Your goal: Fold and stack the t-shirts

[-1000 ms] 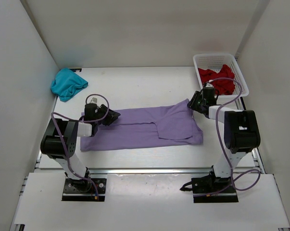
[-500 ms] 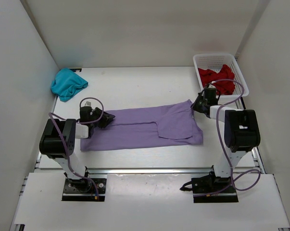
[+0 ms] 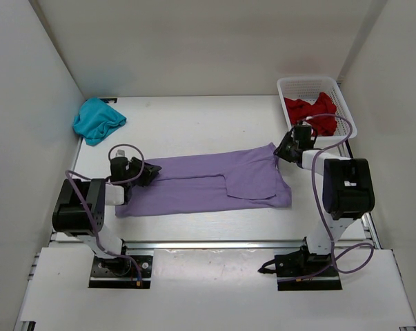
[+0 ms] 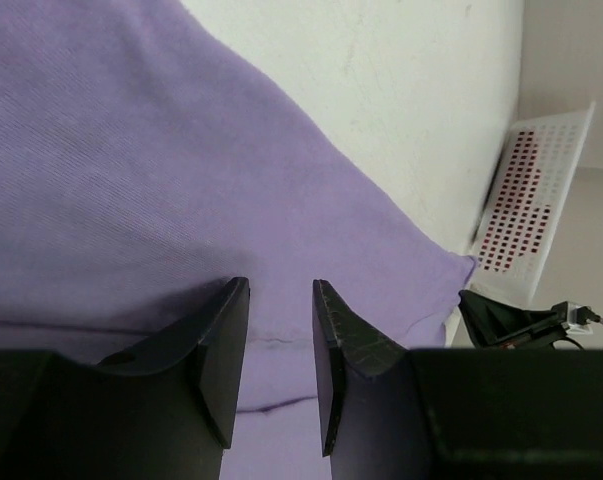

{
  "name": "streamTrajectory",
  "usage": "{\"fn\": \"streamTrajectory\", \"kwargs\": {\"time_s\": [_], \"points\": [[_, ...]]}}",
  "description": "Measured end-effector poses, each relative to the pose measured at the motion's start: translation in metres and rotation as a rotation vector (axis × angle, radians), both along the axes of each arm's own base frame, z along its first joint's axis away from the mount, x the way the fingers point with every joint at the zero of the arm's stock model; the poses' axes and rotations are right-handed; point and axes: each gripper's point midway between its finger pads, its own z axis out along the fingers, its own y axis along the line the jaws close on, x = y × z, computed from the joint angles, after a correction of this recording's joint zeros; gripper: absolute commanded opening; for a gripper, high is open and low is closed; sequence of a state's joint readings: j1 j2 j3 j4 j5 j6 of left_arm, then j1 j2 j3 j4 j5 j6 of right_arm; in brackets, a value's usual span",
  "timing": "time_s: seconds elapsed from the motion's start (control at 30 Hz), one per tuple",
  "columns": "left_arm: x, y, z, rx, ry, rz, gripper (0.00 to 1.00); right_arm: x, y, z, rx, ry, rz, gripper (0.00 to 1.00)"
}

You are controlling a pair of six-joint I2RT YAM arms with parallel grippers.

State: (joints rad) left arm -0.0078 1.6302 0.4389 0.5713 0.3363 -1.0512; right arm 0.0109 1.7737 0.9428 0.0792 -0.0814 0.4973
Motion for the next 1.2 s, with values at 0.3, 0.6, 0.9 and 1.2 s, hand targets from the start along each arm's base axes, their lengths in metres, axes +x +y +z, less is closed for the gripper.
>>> {"fn": "streamTrajectory", "kwargs": {"time_s": [0.3, 0.6, 0.9, 1.2], "points": [[0.006, -0.064, 0.085, 0.072, -0.228, -0.168, 0.43, -0.006, 0.049, 0.072, -0.065, -0.17, 0.087, 0.06], [-0.04, -0.147, 0.102, 0.11, -0.304, -0.445, 0.42, -0.087, 0.135, 0.012, -0.039, -0.025, 0.313, 0.0], [-0.072, -0.153, 0.062, 0.128, -0.207, -0.53, 0.42, 0.003, 0.164, -0.014, 0.031, 0.072, 0.33, 0.0], [-0.079, -0.121, 0.073, 0.169, -0.217, -0.473, 0.43, 0.173, 0.238, 0.007, 0.15, -0.117, 0.462, 0.15]]}}
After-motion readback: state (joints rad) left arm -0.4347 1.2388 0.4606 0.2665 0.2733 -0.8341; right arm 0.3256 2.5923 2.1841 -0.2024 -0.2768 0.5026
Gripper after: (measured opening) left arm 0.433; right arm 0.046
